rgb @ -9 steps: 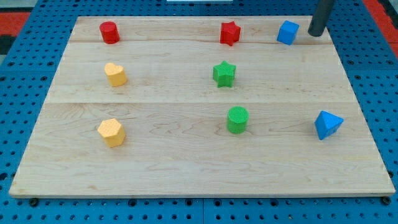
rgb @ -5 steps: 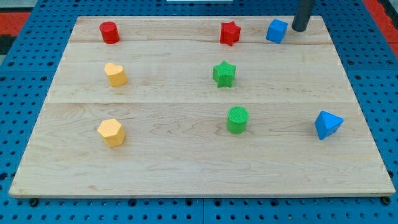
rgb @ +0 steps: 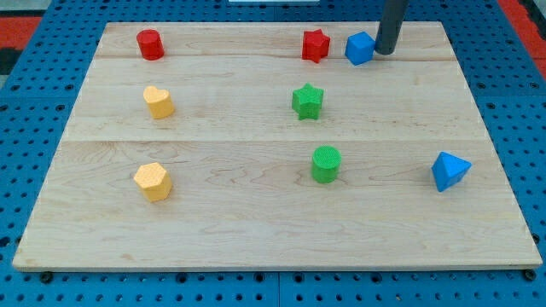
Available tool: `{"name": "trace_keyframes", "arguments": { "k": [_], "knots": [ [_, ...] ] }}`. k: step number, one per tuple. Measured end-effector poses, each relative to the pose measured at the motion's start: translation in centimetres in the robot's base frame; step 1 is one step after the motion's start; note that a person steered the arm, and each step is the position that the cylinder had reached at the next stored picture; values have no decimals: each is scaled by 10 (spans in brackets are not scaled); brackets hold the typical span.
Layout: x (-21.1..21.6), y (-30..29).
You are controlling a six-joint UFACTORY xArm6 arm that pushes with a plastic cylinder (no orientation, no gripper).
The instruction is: Make a semi circle out of red blocks and the blue cube
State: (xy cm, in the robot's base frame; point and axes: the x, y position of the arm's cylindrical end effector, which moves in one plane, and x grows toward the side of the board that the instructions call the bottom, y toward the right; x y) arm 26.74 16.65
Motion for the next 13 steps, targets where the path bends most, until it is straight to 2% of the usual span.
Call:
{"name": "trace_keyframes", "arguments": {
  "k": [5,7,13],
  "knots": [
    [-5,-56],
    [-28,-54],
    [-23,-182]
  ]
}}
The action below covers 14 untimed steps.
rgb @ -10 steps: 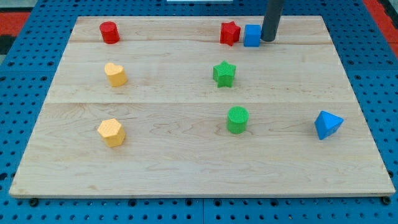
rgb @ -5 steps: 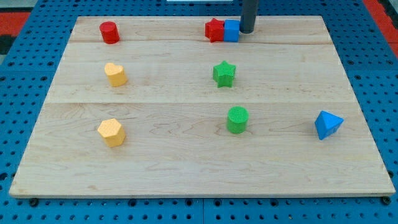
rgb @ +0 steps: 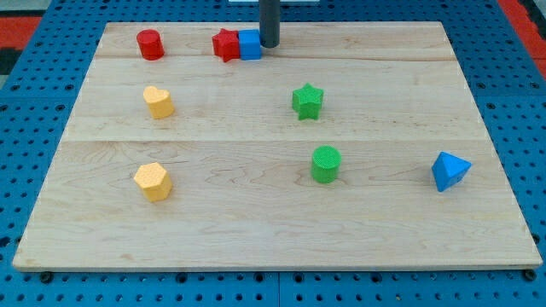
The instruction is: Make a semi circle out of red blocks and the blue cube
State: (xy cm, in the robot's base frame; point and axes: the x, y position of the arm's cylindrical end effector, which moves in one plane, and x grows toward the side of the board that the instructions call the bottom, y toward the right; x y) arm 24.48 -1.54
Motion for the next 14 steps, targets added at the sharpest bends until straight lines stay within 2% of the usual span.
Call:
{"name": "trace_keyframes", "arguments": {
  "k": [2,7,10,11,12,14],
  "knots": [
    [20,-22],
    [7,-76],
    [9,-81],
    [-14,-77],
    [-18,-113],
    [-54,-135]
  ]
}}
